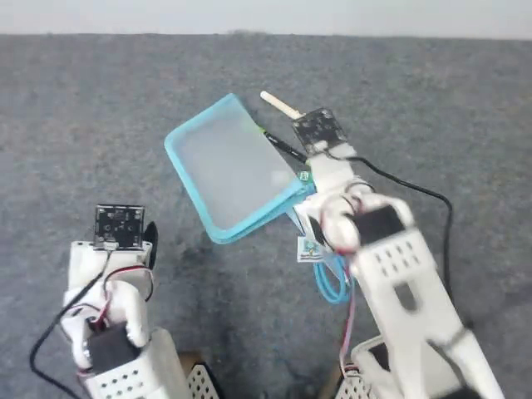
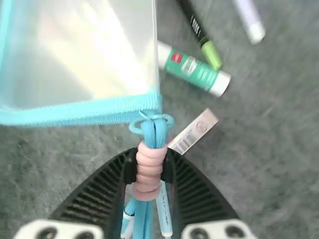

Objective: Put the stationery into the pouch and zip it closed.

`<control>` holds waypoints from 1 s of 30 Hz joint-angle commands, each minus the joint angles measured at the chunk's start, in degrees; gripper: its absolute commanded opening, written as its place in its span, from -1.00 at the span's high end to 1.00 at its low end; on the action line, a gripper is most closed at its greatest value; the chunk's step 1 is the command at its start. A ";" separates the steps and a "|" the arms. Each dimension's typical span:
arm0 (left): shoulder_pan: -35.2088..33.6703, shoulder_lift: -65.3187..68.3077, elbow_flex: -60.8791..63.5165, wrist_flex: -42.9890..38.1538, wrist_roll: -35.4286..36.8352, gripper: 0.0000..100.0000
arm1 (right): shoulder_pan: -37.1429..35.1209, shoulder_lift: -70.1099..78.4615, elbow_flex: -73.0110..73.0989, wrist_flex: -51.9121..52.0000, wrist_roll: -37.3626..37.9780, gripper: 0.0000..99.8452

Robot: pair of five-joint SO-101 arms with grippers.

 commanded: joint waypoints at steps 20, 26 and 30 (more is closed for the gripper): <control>26.29 67.87 -39.52 -9.58 22.59 0.44 | -1.89 -14.81 -13.80 9.80 6.24 0.99; 28.92 72.35 -32.13 -18.29 23.03 0.44 | -2.24 -5.76 -36.04 17.89 8.09 0.99; 34.02 74.29 -32.31 -18.64 25.05 0.44 | -5.41 4.70 -48.44 22.29 8.00 0.99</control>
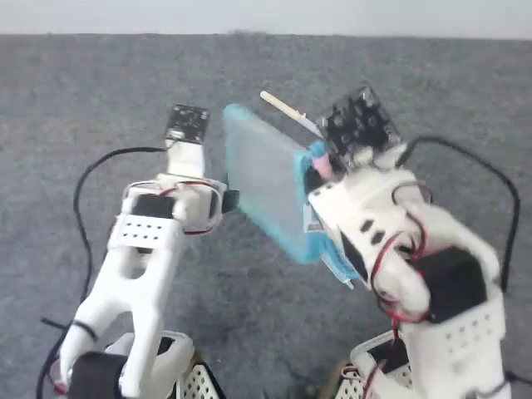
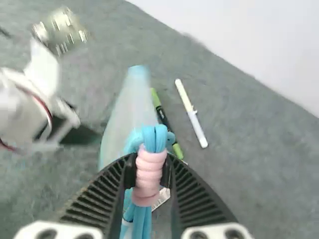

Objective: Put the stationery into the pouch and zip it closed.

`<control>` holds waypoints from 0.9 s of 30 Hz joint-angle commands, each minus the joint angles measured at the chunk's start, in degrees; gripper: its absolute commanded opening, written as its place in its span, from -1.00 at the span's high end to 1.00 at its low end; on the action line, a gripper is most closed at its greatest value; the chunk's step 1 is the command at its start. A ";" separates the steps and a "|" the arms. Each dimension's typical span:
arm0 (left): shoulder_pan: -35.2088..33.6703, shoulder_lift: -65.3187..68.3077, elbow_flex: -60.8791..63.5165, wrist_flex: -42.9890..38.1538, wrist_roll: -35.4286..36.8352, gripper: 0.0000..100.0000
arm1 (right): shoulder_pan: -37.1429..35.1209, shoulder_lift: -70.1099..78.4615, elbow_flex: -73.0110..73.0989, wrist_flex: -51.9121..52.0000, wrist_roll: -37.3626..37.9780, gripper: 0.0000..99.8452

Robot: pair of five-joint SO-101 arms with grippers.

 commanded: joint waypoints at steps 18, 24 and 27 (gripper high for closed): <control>-9.93 -16.79 1.89 3.52 7.03 0.44 | -21.05 -1.45 36.22 -19.21 3.08 0.99; -15.91 -21.98 4.09 5.98 6.07 0.44 | -17.89 0.40 40.09 -22.46 3.08 0.99; -14.86 -21.98 8.48 1.41 5.01 0.44 | -17.71 0.40 35.52 -20.44 2.64 0.99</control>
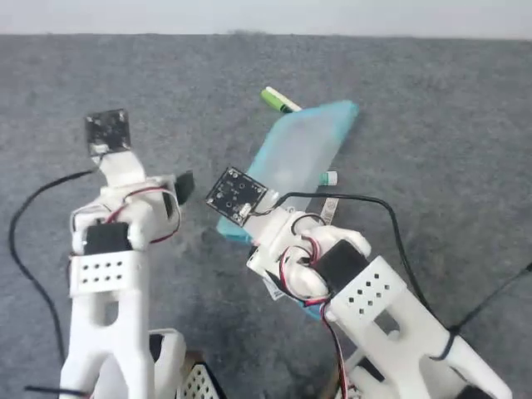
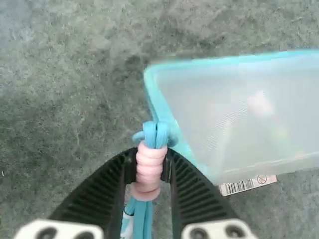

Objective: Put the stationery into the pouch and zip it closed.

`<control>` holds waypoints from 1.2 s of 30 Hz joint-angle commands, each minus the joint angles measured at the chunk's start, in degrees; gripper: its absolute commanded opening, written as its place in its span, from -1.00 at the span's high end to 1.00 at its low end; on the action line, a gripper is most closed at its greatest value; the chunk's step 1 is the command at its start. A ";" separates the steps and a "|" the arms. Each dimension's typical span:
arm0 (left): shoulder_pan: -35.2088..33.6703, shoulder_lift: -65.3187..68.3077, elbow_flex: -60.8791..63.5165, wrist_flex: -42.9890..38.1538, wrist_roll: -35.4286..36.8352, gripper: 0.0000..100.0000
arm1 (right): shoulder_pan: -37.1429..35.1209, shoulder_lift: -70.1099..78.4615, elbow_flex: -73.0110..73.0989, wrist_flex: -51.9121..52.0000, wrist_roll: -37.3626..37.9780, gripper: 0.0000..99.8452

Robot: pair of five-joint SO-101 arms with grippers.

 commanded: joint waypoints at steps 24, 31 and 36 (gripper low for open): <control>6.68 -2.37 7.43 -7.91 0.00 0.51 | -3.47 20.53 -33.41 10.59 0.97 0.99; -6.24 -2.37 5.41 -4.04 -5.89 0.51 | -3.12 15.52 -13.19 0.22 1.05 0.99; -9.41 -2.37 5.05 -2.55 -10.99 0.51 | 0.66 15.52 -9.23 -1.54 0.62 0.99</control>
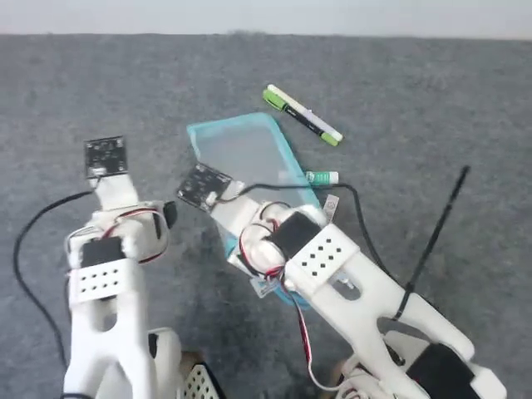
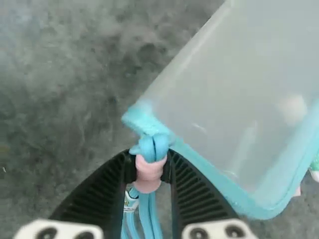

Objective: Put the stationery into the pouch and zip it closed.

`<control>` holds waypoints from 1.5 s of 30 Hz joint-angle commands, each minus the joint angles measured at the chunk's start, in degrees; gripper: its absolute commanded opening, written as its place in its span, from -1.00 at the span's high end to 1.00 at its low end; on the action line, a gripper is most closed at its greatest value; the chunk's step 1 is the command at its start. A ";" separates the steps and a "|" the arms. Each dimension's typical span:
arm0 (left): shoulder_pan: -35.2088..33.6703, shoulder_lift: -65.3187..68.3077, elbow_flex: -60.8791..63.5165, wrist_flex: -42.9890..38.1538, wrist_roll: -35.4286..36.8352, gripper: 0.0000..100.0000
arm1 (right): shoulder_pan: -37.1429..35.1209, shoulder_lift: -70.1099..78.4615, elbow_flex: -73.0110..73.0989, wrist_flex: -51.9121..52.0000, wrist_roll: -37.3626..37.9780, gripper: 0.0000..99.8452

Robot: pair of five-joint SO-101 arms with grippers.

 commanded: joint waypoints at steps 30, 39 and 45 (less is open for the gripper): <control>30.42 -41.76 -5.32 25.32 -11.69 0.38 | 7.34 -21.76 11.43 -8.31 -3.60 0.99; 31.03 -33.32 2.95 15.03 -11.87 0.38 | 6.99 -20.00 5.63 -3.21 -5.63 0.99; 30.59 -30.07 4.53 11.96 -11.69 0.38 | 6.99 -19.56 4.84 -2.86 -5.71 0.99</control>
